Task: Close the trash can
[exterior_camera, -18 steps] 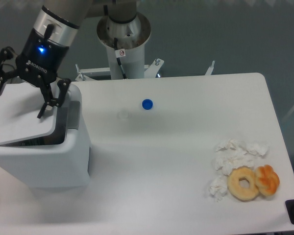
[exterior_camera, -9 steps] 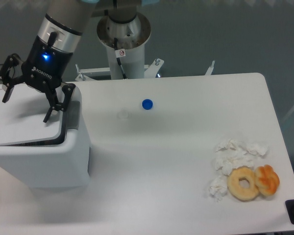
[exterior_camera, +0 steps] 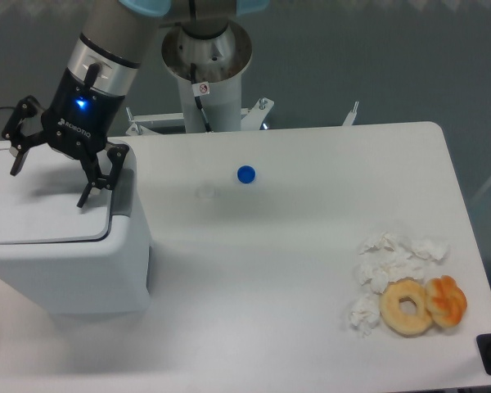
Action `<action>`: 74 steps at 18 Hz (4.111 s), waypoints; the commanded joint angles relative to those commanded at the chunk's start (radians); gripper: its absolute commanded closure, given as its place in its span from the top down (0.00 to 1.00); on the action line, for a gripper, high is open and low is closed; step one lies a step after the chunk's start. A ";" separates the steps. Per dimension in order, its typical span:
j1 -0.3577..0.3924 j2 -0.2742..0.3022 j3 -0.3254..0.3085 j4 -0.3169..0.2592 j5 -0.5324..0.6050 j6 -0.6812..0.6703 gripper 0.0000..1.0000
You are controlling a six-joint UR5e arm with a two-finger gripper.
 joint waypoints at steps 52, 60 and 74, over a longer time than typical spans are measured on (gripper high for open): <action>0.500 0.120 0.002 -0.248 0.406 1.072 1.00; 0.563 0.160 0.003 -0.368 0.477 1.167 1.00; 0.686 0.193 0.035 -0.716 0.552 1.621 1.00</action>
